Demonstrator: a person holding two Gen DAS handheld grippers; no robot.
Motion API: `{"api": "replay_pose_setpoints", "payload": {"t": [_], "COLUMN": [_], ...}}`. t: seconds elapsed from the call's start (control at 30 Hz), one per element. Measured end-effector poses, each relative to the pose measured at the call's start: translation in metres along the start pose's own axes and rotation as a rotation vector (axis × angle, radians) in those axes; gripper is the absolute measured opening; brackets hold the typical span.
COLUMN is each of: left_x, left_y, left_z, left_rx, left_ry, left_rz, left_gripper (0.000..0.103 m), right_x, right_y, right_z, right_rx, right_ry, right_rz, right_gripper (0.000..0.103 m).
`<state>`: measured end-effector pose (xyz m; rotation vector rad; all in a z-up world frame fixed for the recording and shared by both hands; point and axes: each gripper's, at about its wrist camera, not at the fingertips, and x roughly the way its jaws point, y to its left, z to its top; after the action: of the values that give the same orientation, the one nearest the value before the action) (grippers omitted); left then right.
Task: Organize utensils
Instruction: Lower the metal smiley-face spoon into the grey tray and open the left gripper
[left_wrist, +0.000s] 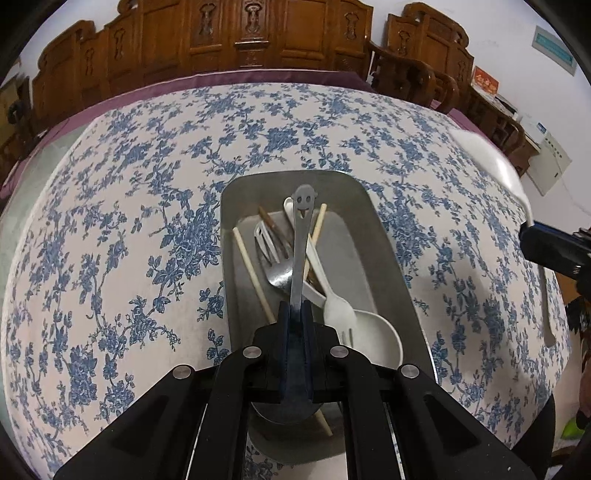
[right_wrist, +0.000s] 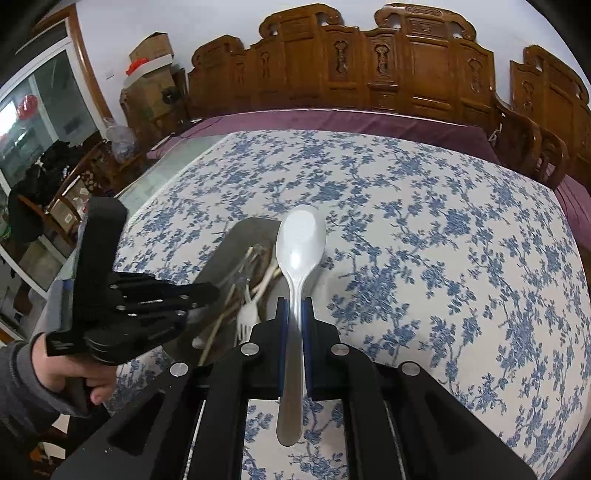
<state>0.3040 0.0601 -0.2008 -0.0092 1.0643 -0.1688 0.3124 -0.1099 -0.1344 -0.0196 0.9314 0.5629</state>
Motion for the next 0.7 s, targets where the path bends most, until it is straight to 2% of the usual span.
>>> {"api": "replay_pose_setpoints", "payload": {"t": [0.47, 0.7], "left_x": [0.014, 0.000], "left_y": [0.001, 0.007], "left_z": [0.004, 0.005], "left_rx": [-0.008, -0.022], "left_ry": [0.013, -0.013], "left_rz": [-0.011, -0.032], "left_gripper": [0.006, 0.006], "right_x": [0.010, 0.017], "right_y": [0.016, 0.021], "right_z": [0.004, 0.005], "right_rx": [-0.030, -0.034], "right_ry": [0.017, 0.025], "right_rz": [0.013, 0.012], "right_gripper": [0.009, 0.009]}}
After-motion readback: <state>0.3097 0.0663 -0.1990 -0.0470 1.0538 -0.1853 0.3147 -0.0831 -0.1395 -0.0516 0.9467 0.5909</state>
